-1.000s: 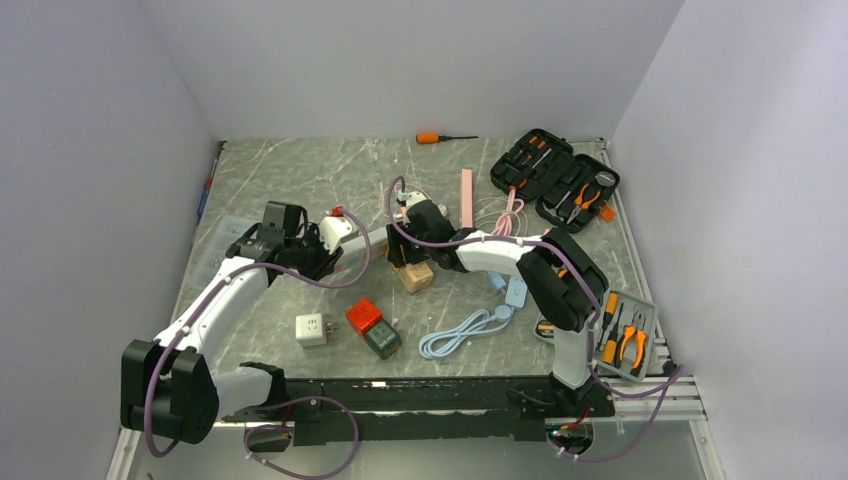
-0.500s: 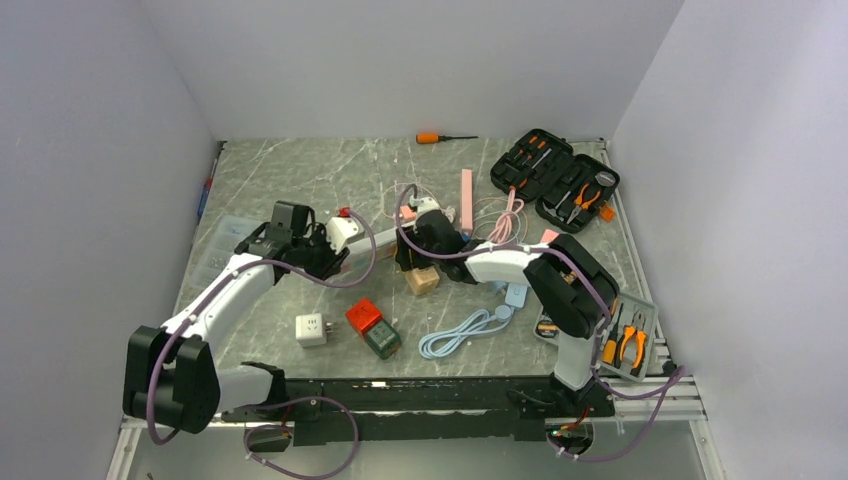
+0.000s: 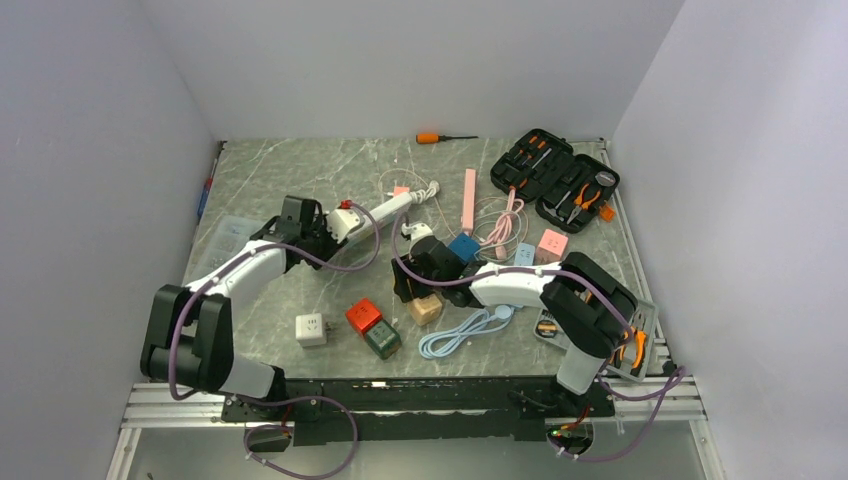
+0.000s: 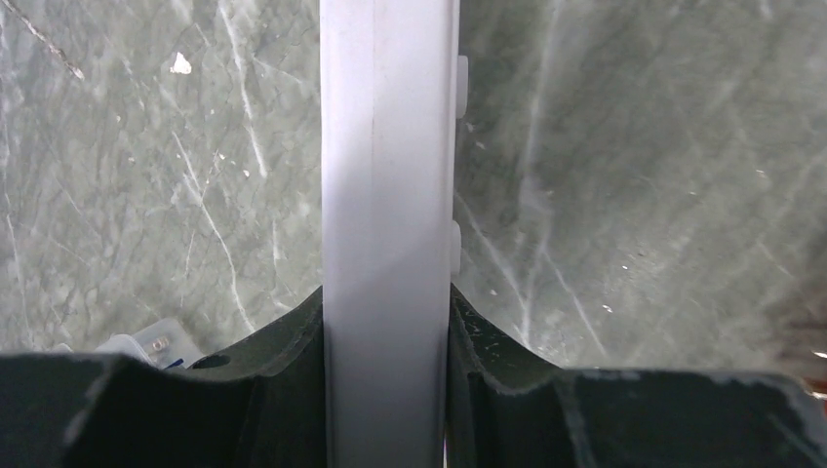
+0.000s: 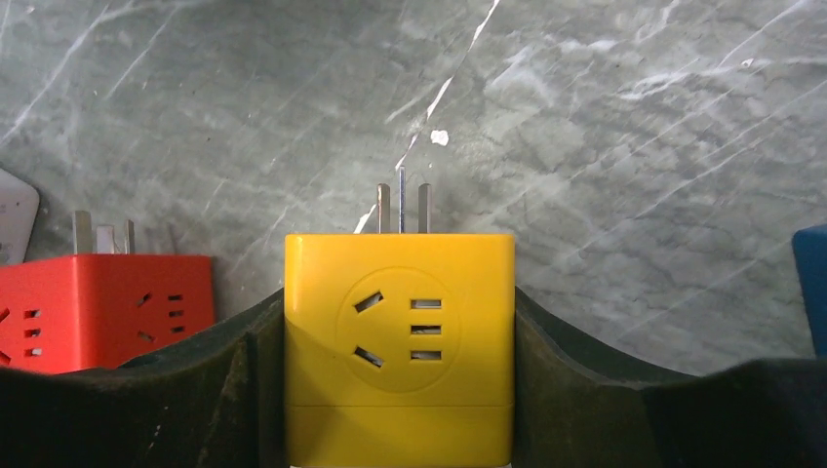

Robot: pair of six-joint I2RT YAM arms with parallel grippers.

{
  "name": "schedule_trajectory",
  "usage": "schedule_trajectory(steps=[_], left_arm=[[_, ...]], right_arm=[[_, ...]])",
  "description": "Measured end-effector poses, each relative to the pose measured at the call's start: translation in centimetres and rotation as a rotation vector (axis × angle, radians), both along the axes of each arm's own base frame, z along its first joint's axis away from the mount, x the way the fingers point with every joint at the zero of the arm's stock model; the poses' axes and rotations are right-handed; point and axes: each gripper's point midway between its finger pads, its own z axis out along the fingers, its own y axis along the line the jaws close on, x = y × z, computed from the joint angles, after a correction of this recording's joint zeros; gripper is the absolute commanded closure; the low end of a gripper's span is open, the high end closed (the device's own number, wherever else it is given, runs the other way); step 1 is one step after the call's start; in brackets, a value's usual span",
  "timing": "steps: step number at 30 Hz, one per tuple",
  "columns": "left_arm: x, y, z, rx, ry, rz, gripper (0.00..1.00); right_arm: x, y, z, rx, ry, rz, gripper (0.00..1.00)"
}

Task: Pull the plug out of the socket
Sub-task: Place the plug at the center of the board.

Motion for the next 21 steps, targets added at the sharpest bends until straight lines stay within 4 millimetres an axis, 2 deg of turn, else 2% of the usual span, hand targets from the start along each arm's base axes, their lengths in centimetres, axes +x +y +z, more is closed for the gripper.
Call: schedule_trajectory(steps=[6, 10, 12, 14, 17, 21], left_arm=[[0.9, 0.7, -1.0, 0.041, 0.002, 0.028, 1.0], [2.1, 0.6, -1.4, 0.054, 0.01, 0.025, 0.99], [3.0, 0.5, -1.6, 0.056, 0.015, 0.024, 0.91], [3.6, 0.5, -1.7, 0.049, 0.02, 0.024, 0.81], [4.3, 0.6, -1.7, 0.027, 0.043, 0.026, 0.7], [4.7, 0.8, -1.6, 0.005, 0.063, 0.03, 0.62]], right_arm=[[-0.9, 0.2, -0.1, -0.01, 0.009, 0.008, 0.81], [-1.2, 0.2, -0.1, -0.024, -0.004, 0.001, 0.71], [-1.5, 0.0, -0.1, -0.038, -0.009, -0.002, 0.57], [-1.6, -0.3, -0.2, -0.052, -0.014, -0.009, 0.46], [-1.8, -0.9, -0.3, -0.075, -0.017, -0.02, 0.32], [-1.6, -1.5, -0.2, -0.097, -0.028, -0.035, 0.24]])
